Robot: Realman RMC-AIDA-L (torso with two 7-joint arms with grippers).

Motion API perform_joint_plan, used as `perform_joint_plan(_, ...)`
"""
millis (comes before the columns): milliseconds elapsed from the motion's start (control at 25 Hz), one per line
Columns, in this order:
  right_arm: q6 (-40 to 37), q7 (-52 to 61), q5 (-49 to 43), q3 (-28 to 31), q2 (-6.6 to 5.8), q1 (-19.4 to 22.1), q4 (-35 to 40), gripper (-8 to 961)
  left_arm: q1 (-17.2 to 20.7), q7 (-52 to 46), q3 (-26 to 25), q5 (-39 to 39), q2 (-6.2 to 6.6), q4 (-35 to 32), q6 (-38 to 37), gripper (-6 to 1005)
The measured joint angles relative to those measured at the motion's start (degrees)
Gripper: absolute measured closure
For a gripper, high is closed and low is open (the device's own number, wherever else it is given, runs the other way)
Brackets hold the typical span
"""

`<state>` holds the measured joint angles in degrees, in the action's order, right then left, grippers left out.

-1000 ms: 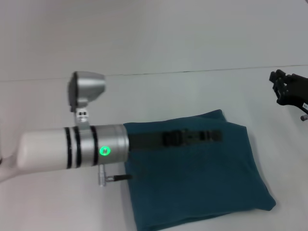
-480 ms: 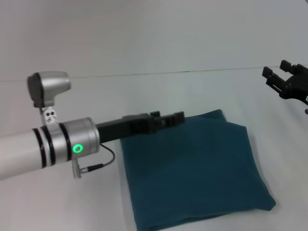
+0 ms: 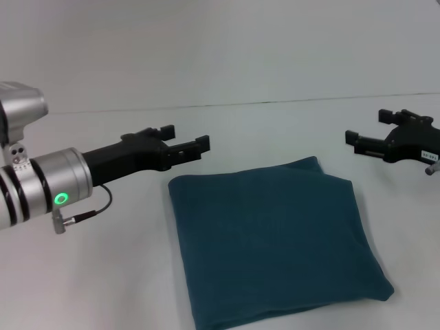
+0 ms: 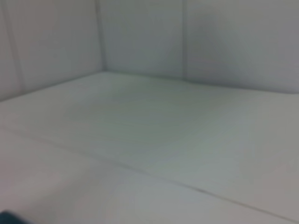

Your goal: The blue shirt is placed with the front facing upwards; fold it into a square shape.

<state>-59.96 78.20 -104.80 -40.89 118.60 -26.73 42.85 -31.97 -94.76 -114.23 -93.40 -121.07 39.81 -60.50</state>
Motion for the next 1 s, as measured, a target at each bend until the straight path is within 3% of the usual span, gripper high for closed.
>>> perform_joint_plan(120,-4.48,6.34,-7.17,0.02,0.61,0.81,6.86,12,1.36,3.78,-0.14,0.4,0.05,1.9,0.37,50)
perform_joint_plan(360,-12.65,14.93,-15.59,0.52,0.12,1.03,14.58,12,2.22,4.79,-0.35,3.68,0.48,4.75,0.56,49)
perform_joint_plan(480,-17.27,15.94,-22.18,0.54,0.43,1.66,18.71,11,2.35,4.83,-0.79,4.37,0.49,4.93,0.45,50)
perform_joint_plan(1000,-22.28,17.87,-35.49,1.04,0.47,2.37,21.94,11,5.51,4.34,-4.26,4.37,-0.05,9.91,-4.49,50)
